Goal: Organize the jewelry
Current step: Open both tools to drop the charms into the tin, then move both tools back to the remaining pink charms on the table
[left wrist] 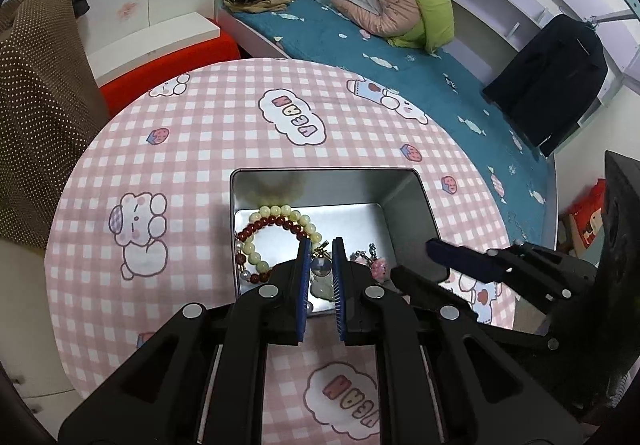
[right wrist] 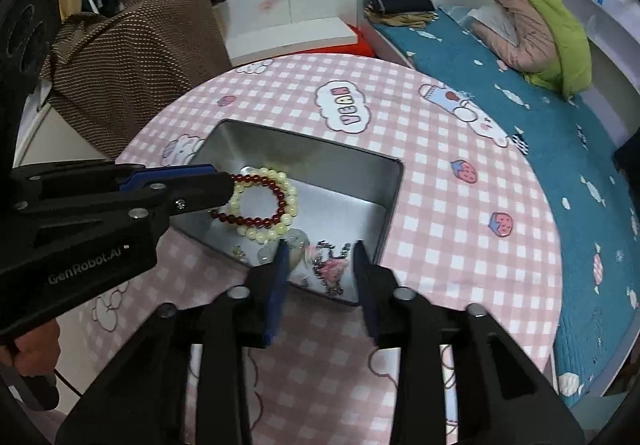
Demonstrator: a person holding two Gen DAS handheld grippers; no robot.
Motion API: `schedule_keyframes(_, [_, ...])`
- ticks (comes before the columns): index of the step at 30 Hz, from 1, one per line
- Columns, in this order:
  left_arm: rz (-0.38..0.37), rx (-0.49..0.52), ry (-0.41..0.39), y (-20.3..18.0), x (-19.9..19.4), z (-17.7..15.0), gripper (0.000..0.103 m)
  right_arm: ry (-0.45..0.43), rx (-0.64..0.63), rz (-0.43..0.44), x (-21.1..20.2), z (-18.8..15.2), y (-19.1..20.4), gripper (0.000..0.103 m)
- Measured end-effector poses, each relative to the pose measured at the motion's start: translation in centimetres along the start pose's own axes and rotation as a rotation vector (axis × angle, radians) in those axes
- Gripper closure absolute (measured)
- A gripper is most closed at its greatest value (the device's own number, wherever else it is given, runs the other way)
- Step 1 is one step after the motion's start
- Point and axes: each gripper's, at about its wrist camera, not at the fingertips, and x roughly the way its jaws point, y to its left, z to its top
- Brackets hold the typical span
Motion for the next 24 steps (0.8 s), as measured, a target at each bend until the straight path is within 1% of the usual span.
schedule_keyframes(6, [0.011, 0.001, 0.005, 0.2, 0.4, 0.2, 0.091, -0.013, -0.009, -0.005, -0.4, 0.1, 0.1, 0.062])
schedule_keyframes(8, [0.013, 0.001, 0.021, 0.2, 0.5, 0.2, 0.085, -0.017, -0.008, 0.000, -0.6, 0.0, 0.1, 0.059])
schedule_keyframes(9, [0.020, 0.005, 0.021, 0.2, 0.5, 0.1, 0.079, -0.019, -0.008, 0.002, -0.6, 0.1, 0.1, 0.057])
schedule_keyframes(10, [0.026, 0.007, 0.015, 0.2, 0.4, 0.0, 0.078, -0.024, -0.006, 0.000, -0.7, 0.1, 0.1, 0.053])
schedule_keyframes(12, [0.027, 0.005, 0.011, 0.2, 0.2, -0.2, 0.075, -0.029, 0.002, -0.001, -0.7, 0.1, 0.0, 0.051])
schedule_keyframes(13, [0.034, 0.001, 0.008, 0.3, 0.1, -0.2, 0.072, -0.028, 0.007, 0.002, -0.7, 0.1, -0.1, 0.051])
schedule_keyframes(19, [0.054, -0.005, -0.007, 0.2, -0.9, -0.8, 0.069, -0.036, 0.021, -0.004, -1.3, 0.0, -0.3, 0.050])
schedule_keyframes(24, [0.067, -0.002, -0.016, -0.2, -1.7, -1.7, 0.067, -0.043, 0.031, -0.016, -2.1, -0.9, -0.4, 0.049])
